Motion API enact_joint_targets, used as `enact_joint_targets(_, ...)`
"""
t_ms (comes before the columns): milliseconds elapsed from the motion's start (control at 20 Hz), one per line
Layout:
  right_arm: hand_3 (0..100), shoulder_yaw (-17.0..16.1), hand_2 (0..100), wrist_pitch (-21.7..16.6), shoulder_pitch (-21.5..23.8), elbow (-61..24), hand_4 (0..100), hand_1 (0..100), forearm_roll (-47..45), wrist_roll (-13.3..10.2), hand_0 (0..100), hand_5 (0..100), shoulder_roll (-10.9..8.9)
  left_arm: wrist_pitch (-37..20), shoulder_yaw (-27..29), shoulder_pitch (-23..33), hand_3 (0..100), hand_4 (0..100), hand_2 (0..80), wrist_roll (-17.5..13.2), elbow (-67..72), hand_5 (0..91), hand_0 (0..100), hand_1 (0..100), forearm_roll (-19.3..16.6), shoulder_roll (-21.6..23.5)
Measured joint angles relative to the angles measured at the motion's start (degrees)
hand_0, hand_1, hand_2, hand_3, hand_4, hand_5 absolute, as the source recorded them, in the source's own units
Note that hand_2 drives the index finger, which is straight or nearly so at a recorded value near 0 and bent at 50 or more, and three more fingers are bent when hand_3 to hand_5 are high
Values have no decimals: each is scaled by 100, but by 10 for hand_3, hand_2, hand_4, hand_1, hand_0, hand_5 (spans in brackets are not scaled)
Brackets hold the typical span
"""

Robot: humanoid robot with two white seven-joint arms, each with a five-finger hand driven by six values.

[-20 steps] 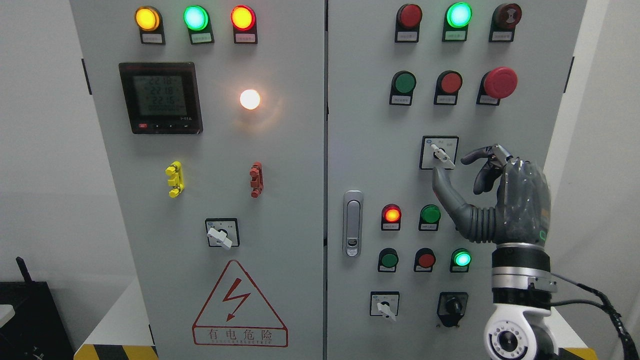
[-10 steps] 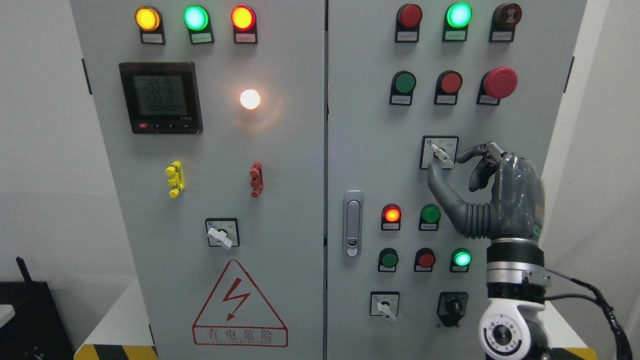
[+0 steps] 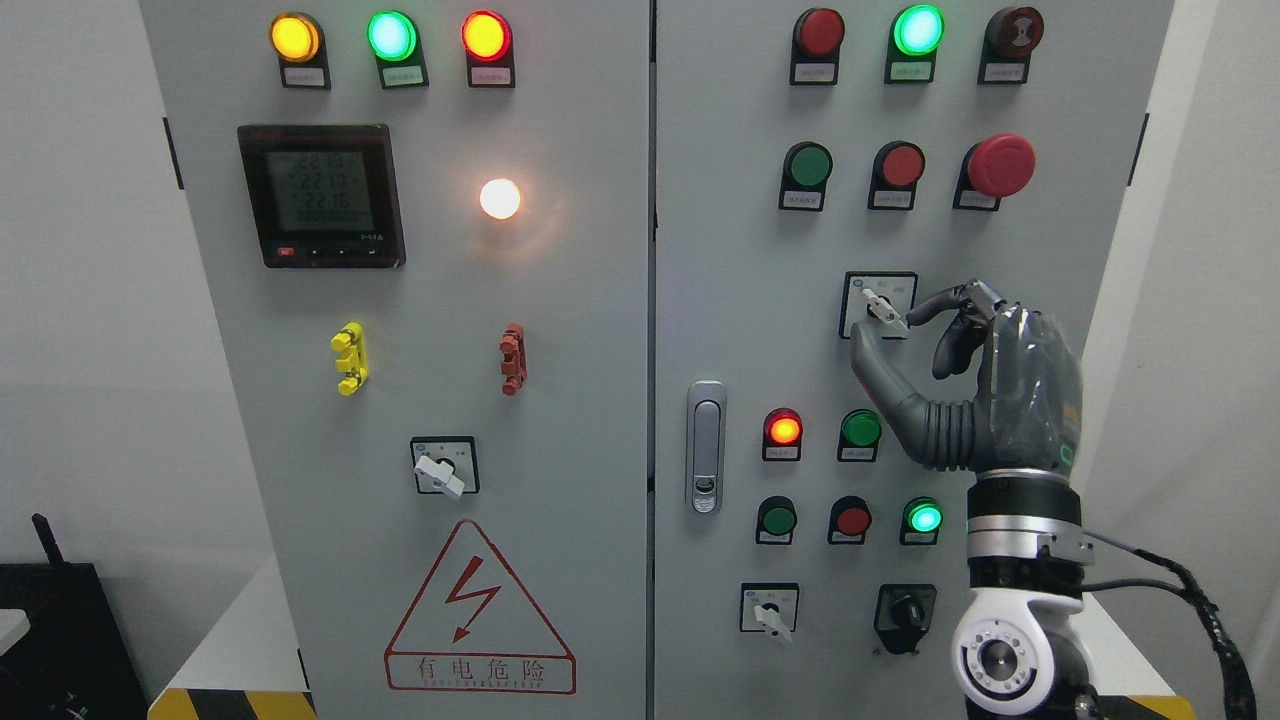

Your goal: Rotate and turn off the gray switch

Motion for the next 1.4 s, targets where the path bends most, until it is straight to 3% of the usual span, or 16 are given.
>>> enact_joint_targets(1400,968,-4,600,23,-135,232,941,477,104,12,141,1000,15,-10,0,0,0,0,0,0,0,0,120,389,0,0)
